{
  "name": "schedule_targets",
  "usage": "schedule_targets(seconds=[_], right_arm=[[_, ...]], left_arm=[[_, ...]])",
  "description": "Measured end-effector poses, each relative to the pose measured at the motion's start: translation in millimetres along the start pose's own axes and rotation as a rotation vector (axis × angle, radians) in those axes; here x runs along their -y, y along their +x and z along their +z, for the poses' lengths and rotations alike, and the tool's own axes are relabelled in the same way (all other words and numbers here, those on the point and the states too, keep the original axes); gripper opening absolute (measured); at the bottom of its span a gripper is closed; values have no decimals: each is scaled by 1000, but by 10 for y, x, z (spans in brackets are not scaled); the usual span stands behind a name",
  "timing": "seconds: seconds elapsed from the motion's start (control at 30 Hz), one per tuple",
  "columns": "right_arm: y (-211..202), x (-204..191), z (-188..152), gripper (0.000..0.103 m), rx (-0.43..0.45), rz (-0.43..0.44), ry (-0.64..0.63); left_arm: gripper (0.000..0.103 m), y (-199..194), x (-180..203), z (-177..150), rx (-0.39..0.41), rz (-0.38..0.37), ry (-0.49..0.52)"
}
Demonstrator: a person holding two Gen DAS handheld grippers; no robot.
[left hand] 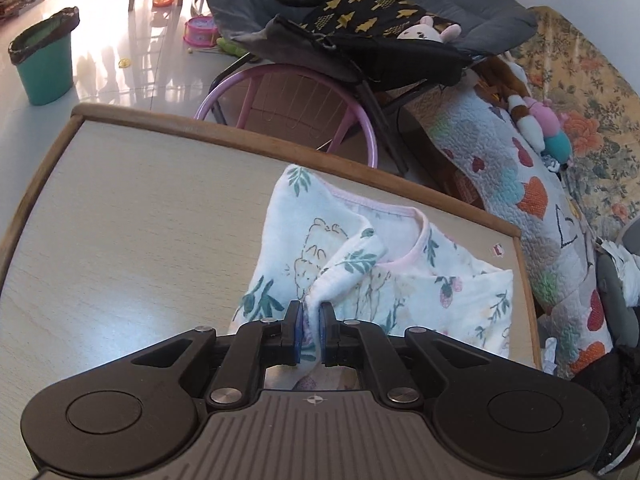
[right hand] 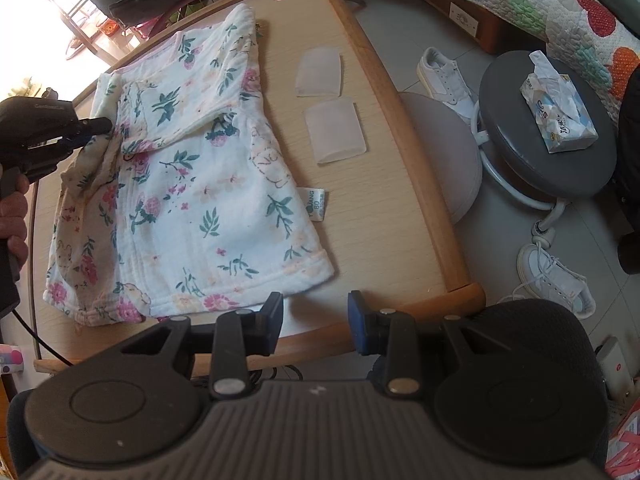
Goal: Fold clothes
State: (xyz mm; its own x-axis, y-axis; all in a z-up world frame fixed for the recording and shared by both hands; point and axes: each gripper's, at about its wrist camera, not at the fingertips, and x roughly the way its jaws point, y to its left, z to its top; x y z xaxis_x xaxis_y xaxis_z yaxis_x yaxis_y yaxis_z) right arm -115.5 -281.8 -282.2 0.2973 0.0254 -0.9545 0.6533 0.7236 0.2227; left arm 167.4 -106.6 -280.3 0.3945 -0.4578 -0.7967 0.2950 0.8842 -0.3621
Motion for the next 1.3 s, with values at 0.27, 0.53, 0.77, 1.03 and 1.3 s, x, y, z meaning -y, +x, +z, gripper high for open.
schedule_targets(seconds=[0.27,0.53,0.77,1.03,1.3], right_arm=[[7,-4,5,35,-2,-5,-3],[7,-17,12,35,-6,-14,-10],[-1,-24,11,35,-5,-12,-9],[-23,-69,-11,35,0,-13,-21],[-28,-90,-20,35,2,-25,-30]], left_arm=[[10,-58,-72,46,62,-45,-149],[21,44,-16,-22,34,-11,-173],[46,-104,-37,7,30,-48,-206],[46,-115,-143,-83,-2,-64,-229],[45,-79,-92,-78,2,-49,-215]])
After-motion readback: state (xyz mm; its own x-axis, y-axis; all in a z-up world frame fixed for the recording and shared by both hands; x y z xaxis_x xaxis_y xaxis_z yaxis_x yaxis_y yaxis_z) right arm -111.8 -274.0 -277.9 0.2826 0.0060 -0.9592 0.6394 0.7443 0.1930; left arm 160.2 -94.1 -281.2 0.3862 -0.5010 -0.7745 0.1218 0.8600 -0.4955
